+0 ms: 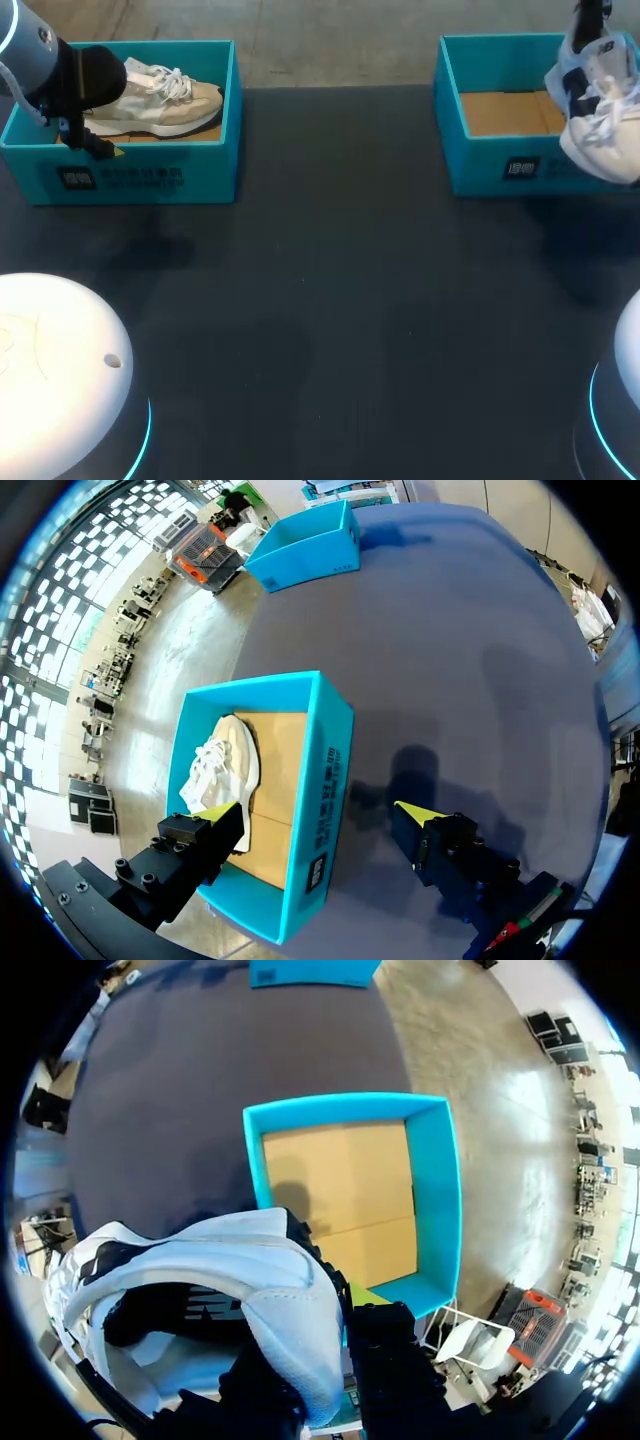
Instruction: Take the shoe out of the shoebox, open the shoe tongue, remove and reinsert the insole, then place the shoe into the shoebox
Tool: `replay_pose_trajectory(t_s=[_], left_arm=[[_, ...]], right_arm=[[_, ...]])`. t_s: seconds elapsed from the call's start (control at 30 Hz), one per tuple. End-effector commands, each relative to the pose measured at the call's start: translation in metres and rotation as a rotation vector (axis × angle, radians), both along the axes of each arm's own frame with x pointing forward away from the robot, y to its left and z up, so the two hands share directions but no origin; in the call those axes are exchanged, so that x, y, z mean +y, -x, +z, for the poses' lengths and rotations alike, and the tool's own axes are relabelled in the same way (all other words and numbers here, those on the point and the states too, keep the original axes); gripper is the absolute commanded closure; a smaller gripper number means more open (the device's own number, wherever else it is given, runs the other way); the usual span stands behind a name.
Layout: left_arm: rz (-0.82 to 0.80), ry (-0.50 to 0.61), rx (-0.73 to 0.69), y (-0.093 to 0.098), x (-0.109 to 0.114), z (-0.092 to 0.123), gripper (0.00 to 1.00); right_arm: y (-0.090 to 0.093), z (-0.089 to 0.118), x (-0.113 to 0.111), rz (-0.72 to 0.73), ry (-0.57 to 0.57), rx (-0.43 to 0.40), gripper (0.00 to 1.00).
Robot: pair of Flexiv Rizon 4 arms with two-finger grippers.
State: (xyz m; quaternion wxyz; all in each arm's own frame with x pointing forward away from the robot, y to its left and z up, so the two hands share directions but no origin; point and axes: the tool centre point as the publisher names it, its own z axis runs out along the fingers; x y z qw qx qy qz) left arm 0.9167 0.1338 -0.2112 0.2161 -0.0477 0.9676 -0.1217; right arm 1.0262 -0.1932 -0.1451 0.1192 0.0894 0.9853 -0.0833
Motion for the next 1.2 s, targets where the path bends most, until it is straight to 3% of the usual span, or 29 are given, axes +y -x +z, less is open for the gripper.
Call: replay_pose_trajectory(t_s=[0.03,0.27,1.2], left_arm=[[0.001,-0.003,0.000,0.001,0.000,0.000,0.00],[0.001,-0.003,0.000,0.001,0.000,0.000,0.00],[0.001,-0.003,0.000,0.001,0.000,0.000,0.00]], right_arm=[[-0.004,0.002,-0.017,0.006,-0.032,-0.003,1.00],[-0.015,-0.002,-0.039,-0.025,-0.048,-0.002,1.00],[-0.012,-0.001,-0.038,-0.064,-0.052,-0.011,1.00]])
